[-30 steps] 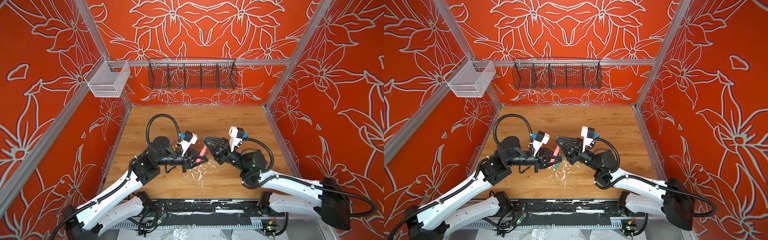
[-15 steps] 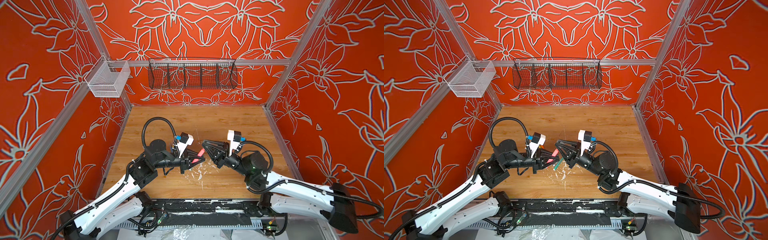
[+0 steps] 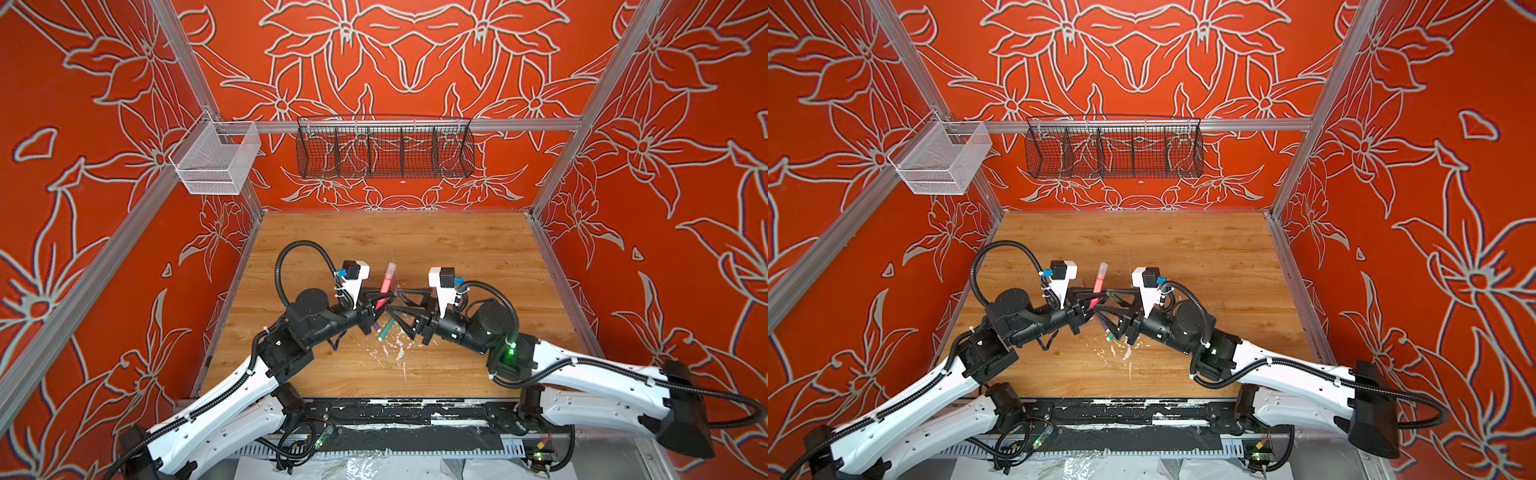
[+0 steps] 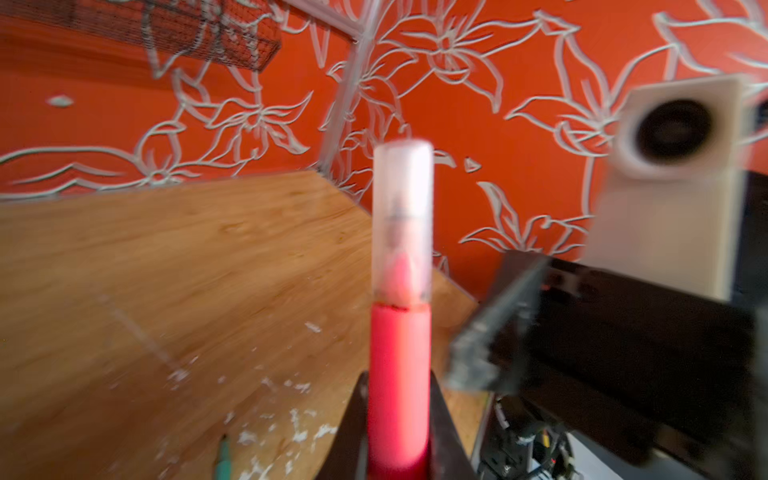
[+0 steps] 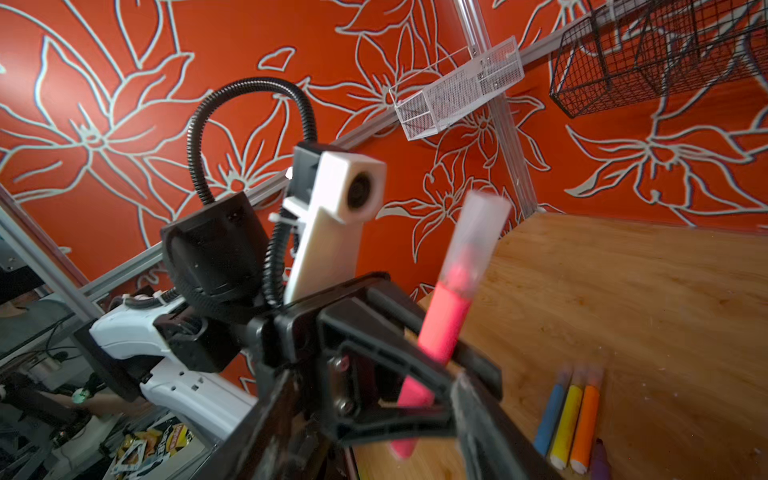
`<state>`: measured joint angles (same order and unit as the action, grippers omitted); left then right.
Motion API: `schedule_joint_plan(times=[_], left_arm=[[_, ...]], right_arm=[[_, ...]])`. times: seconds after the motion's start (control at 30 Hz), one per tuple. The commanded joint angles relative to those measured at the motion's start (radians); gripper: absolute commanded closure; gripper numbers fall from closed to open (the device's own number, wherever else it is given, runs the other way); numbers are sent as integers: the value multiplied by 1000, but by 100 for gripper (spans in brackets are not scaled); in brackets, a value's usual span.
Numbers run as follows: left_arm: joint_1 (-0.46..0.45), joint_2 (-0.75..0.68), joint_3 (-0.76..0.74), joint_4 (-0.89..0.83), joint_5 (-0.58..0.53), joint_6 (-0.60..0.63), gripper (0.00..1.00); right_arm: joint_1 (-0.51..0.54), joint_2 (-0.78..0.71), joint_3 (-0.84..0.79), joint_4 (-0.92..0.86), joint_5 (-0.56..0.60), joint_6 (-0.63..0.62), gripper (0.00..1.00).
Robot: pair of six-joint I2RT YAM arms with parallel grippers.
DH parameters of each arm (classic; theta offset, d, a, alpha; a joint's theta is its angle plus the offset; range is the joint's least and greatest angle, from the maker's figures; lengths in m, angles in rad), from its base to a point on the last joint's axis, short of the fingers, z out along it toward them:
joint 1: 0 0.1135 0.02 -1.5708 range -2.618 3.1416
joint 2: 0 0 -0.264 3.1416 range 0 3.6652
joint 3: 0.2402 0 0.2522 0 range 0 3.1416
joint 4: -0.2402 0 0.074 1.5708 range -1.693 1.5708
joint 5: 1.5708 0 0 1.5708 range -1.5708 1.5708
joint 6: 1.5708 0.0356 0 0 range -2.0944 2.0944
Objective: Insert the pens into the pen caps
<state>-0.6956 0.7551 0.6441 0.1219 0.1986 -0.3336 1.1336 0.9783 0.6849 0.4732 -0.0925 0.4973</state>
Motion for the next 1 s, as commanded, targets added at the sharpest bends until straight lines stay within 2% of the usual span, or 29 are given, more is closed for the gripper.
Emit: schedule_joint_plan(times=[0.0, 0.17, 0.33, 0.63, 0.8, 0.97], left_arm=[[7, -20, -46, 104, -169, -34, 100], [-35, -42, -85, 97, -204, 7, 100], [-119, -48, -101, 94, -264, 127, 100], [-180, -25, -104, 100, -327, 217, 100], [-200, -36, -101, 97, -324, 239, 100], [-206, -42, -103, 98, -318, 245, 100]], right_arm=[[23, -88, 1, -219, 8, -5, 33], [22, -149, 23, -335, 119, 50, 33], [22, -93, 88, -416, 233, 124, 40], [21, 21, 209, -394, 260, 123, 41], [13, 40, 249, -405, 334, 111, 41], [-39, 115, 344, -446, 275, 116, 42]])
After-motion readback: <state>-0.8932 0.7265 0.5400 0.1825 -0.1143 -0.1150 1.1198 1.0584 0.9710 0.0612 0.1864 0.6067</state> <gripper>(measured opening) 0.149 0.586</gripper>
